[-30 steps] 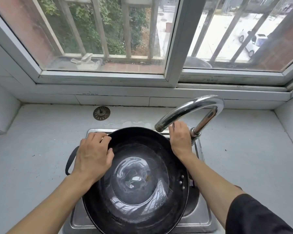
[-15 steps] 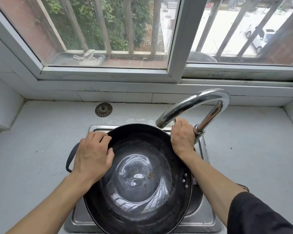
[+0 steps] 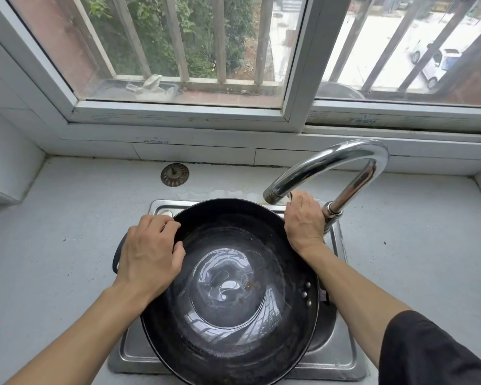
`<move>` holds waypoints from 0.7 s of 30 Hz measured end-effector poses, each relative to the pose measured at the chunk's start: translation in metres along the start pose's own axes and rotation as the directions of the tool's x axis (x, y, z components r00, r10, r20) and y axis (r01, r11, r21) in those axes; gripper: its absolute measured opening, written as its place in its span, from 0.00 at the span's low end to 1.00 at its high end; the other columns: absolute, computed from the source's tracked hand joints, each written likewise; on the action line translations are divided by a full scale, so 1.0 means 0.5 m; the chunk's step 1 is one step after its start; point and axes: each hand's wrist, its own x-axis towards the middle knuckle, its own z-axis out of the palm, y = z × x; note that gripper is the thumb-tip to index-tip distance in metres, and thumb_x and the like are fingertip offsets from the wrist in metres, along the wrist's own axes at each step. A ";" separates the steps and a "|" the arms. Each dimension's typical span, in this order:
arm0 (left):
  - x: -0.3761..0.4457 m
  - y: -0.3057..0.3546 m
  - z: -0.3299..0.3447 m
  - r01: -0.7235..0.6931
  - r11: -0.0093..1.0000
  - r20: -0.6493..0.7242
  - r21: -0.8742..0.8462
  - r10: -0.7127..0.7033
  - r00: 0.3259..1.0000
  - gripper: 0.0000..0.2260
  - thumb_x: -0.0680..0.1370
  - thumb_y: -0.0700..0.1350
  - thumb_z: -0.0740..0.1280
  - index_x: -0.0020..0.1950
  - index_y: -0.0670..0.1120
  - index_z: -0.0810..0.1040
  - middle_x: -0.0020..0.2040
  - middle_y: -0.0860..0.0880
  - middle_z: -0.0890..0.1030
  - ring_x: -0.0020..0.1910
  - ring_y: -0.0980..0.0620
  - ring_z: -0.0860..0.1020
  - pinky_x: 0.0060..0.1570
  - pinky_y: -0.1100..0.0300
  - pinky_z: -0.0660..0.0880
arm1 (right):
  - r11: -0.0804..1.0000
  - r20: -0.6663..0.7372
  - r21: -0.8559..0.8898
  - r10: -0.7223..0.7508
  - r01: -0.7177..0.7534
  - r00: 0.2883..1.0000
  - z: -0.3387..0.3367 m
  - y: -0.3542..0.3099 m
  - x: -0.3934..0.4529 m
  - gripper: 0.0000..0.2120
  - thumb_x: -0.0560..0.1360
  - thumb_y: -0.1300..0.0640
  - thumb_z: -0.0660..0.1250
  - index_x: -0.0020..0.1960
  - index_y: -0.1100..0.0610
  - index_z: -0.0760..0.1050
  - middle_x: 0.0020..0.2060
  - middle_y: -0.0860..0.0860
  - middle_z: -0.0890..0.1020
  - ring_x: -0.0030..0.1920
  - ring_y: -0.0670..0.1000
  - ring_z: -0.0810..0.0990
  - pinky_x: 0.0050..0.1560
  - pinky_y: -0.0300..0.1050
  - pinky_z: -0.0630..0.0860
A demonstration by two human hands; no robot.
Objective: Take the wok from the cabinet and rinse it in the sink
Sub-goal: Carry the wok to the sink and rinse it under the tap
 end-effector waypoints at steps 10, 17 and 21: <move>-0.007 -0.003 0.003 0.005 1.000 -0.008 0.000 -0.005 1.000 0.15 0.70 0.47 0.64 0.53 0.43 0.81 0.52 0.46 0.81 0.51 0.42 0.76 0.45 0.47 0.74 | 0.998 0.020 -0.028 -0.057 0.058 0.998 -0.003 0.002 0.000 0.14 0.68 0.70 0.69 0.49 0.61 0.68 0.34 0.57 0.73 0.32 0.56 0.71 0.32 0.49 0.69; -0.010 -0.007 0.005 0.015 1.000 0.002 0.003 -0.015 1.000 0.15 0.70 0.47 0.64 0.53 0.43 0.81 0.53 0.46 0.81 0.51 0.43 0.76 0.46 0.47 0.74 | 0.997 0.038 -0.030 -0.066 0.067 0.997 -0.004 0.002 0.002 0.14 0.69 0.70 0.69 0.49 0.61 0.67 0.35 0.57 0.73 0.33 0.56 0.71 0.33 0.49 0.69; -0.008 -0.007 0.007 0.013 1.000 0.002 0.004 -0.013 1.000 0.15 0.70 0.47 0.64 0.53 0.43 0.81 0.54 0.46 0.81 0.52 0.42 0.76 0.46 0.46 0.74 | 0.997 0.053 -0.029 -0.071 0.072 0.996 -0.010 0.001 0.002 0.14 0.69 0.70 0.69 0.49 0.61 0.67 0.34 0.57 0.73 0.32 0.56 0.71 0.32 0.49 0.70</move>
